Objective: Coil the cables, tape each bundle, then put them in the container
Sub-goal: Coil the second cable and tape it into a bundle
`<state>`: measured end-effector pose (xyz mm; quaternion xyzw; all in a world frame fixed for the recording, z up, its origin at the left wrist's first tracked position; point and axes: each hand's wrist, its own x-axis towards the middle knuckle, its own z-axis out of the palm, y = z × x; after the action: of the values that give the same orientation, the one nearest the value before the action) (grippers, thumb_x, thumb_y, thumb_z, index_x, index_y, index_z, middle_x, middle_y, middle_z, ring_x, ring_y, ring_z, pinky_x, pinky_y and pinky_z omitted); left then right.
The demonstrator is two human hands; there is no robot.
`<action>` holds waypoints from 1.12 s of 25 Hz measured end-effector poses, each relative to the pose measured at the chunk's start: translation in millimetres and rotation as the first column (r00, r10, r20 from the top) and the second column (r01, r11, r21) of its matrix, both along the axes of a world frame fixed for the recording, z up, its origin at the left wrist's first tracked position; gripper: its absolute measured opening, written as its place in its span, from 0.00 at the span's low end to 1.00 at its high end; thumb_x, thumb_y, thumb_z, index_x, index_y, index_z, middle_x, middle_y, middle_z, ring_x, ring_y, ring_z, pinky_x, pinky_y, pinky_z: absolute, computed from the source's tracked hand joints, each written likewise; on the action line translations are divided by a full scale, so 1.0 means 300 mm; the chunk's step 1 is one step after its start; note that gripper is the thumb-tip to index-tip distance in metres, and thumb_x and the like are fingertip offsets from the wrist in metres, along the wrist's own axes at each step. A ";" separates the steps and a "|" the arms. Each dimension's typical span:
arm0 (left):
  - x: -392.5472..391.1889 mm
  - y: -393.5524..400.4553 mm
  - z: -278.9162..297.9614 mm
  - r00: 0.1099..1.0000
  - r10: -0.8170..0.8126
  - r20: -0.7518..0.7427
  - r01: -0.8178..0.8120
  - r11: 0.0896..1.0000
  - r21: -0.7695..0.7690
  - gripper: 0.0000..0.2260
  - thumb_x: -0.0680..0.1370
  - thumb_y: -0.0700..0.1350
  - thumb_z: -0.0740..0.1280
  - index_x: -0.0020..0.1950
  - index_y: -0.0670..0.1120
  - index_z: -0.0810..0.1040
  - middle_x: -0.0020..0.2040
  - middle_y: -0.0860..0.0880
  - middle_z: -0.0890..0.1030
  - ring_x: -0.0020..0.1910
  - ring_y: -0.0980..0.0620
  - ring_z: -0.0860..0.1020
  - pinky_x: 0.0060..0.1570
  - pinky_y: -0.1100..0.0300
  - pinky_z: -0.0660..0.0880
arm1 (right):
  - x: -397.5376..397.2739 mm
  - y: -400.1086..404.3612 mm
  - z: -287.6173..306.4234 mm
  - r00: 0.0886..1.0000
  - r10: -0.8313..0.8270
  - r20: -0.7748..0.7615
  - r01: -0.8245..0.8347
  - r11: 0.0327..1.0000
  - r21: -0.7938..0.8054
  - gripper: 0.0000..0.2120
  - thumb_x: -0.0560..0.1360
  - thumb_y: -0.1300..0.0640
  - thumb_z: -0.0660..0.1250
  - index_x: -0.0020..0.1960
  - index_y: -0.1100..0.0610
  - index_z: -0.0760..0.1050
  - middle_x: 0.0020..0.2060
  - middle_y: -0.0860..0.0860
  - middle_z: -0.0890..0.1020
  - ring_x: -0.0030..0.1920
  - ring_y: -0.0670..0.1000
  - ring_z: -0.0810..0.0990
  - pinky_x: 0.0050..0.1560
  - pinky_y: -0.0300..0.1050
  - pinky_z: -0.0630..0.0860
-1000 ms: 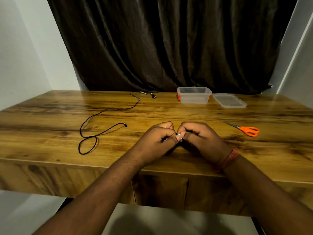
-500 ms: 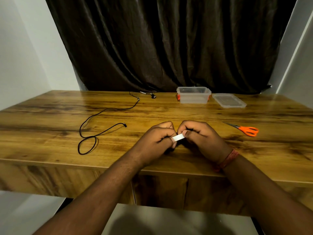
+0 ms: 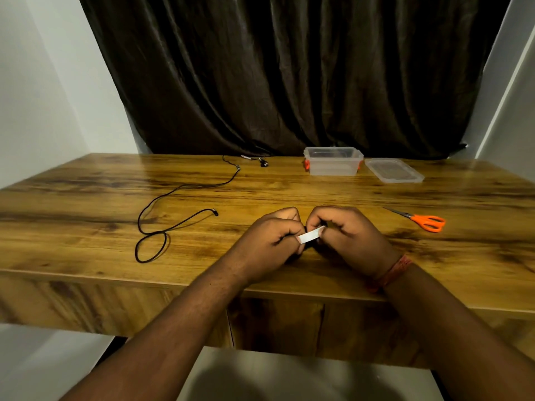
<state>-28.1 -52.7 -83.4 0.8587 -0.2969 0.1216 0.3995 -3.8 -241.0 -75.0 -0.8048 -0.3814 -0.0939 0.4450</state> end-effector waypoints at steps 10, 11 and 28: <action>0.000 -0.005 -0.010 0.984 0.062 0.168 -0.090 0.982 0.164 0.10 0.73 0.50 0.58 0.34 0.49 0.73 0.40 0.52 0.71 0.39 0.50 0.73 0.38 0.54 0.67 | 0.005 -0.005 -0.004 0.990 -0.039 0.134 0.053 0.994 -0.096 0.07 0.68 0.56 0.60 0.38 0.54 0.76 0.32 0.49 0.78 0.35 0.47 0.75 0.35 0.45 0.71; -0.001 -0.004 -0.007 0.984 0.062 0.168 -0.087 0.985 0.150 0.10 0.72 0.49 0.57 0.35 0.49 0.74 0.40 0.52 0.71 0.40 0.50 0.73 0.38 0.52 0.69 | 0.004 -0.007 -0.001 0.991 -0.044 0.123 0.055 0.995 -0.088 0.07 0.68 0.58 0.60 0.38 0.55 0.77 0.32 0.48 0.78 0.35 0.46 0.75 0.35 0.44 0.70; -0.003 0.000 -0.007 0.976 0.088 0.198 -0.116 0.984 0.134 0.09 0.73 0.48 0.57 0.36 0.48 0.74 0.41 0.52 0.71 0.41 0.50 0.72 0.37 0.51 0.70 | -0.014 -0.010 0.011 1.000 -0.011 0.022 0.013 0.997 -0.076 0.11 0.68 0.64 0.62 0.41 0.51 0.79 0.33 0.48 0.79 0.33 0.44 0.74 0.32 0.36 0.68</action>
<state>-29.1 -52.7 -85.6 0.8839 -0.2974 0.2019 0.2992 -8.0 -244.0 -71.7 -0.8223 -0.3846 -0.0905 0.4096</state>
